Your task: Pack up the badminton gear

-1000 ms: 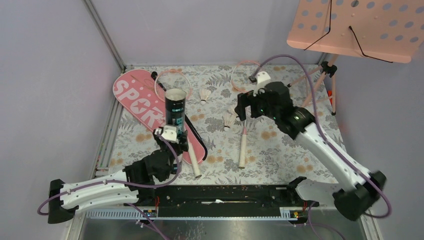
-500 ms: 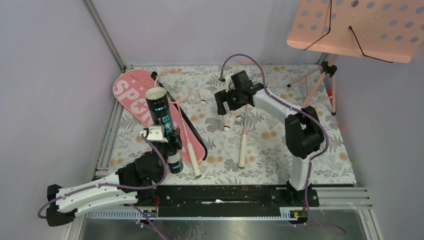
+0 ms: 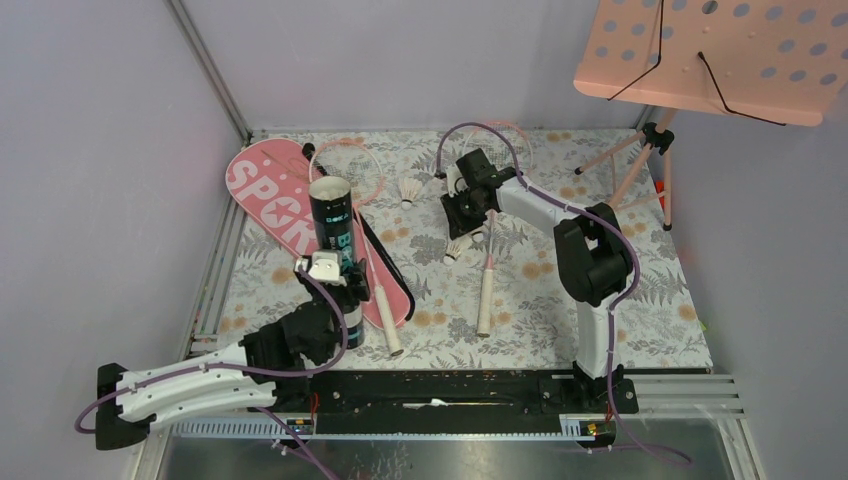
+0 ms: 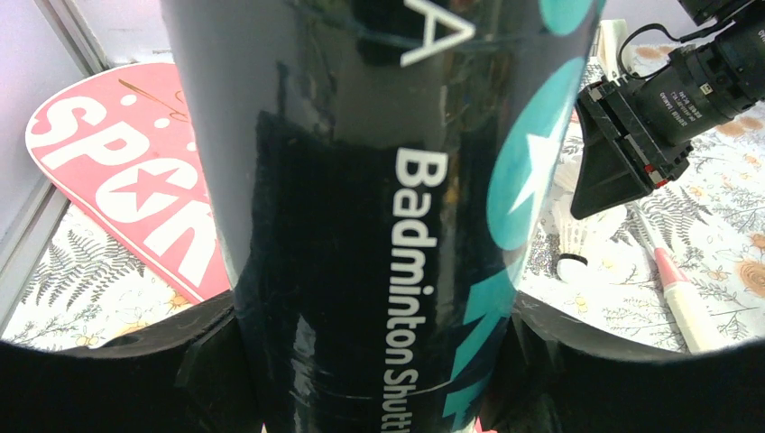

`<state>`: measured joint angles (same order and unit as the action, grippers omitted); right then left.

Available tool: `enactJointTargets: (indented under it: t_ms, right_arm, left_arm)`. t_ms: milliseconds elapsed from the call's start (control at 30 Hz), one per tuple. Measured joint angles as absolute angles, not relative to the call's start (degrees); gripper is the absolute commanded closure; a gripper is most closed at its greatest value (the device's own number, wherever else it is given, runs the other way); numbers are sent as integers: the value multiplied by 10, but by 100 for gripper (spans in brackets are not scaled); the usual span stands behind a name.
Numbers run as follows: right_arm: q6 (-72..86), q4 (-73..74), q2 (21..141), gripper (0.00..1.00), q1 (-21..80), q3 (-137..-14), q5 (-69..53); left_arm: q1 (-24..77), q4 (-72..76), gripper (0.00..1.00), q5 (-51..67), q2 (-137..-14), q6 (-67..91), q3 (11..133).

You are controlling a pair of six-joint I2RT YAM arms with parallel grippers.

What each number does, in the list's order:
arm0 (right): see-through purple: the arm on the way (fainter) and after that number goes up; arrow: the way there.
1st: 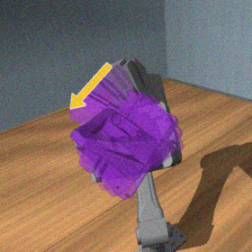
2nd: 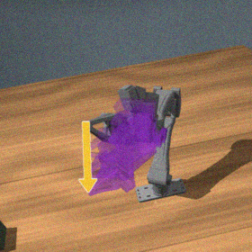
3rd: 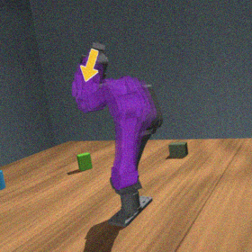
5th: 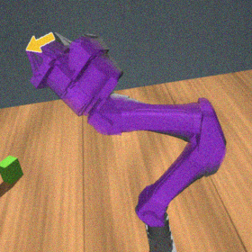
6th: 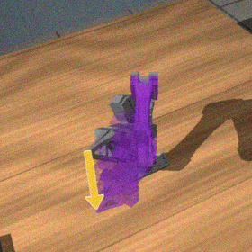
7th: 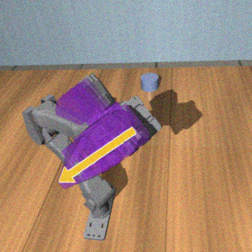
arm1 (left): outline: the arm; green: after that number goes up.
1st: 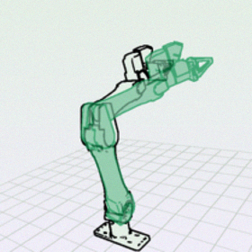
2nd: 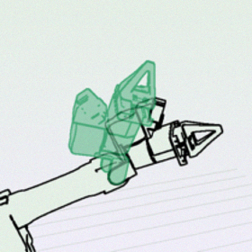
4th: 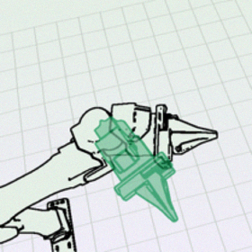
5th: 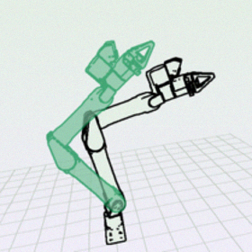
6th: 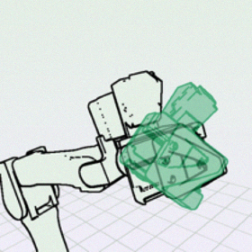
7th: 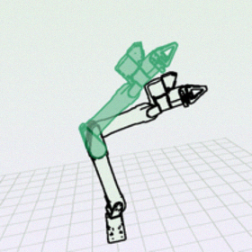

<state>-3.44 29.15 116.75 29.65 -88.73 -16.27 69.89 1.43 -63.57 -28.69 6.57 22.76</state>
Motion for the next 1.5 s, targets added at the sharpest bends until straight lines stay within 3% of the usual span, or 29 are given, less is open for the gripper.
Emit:
enactJointTargets:
  t_ms: [133, 333, 633, 800, 1167, 1500]
  right_arm:
    - [-28, 302, 1166, 97, 296, -887, -175]
    - [-13, 305, 1082, 99, 296, -833, -198]
    - [43, 157, 599, 97, 296, -577, -207]
    - [46, 92, 429, 95, 296, -541, -215]
    - [35, 65, 378, 96, 296, -528, -343]
    - [116, 45, 407, 98, 296, -488, -400]
  left_arm:
    - [699, 16, 84, -634, -298, 60, 227]
    - [699, 27, 84, -604, -306, 46, 228]
    - [699, 31, 82, -416, -342, -18, 228]
    - [699, 20, 78, -289, -388, -72, 228]
    - [699, 14, 82, -209, -492, -134, 267]
    - [699, 24, 81, -208, -484, -138, 265]
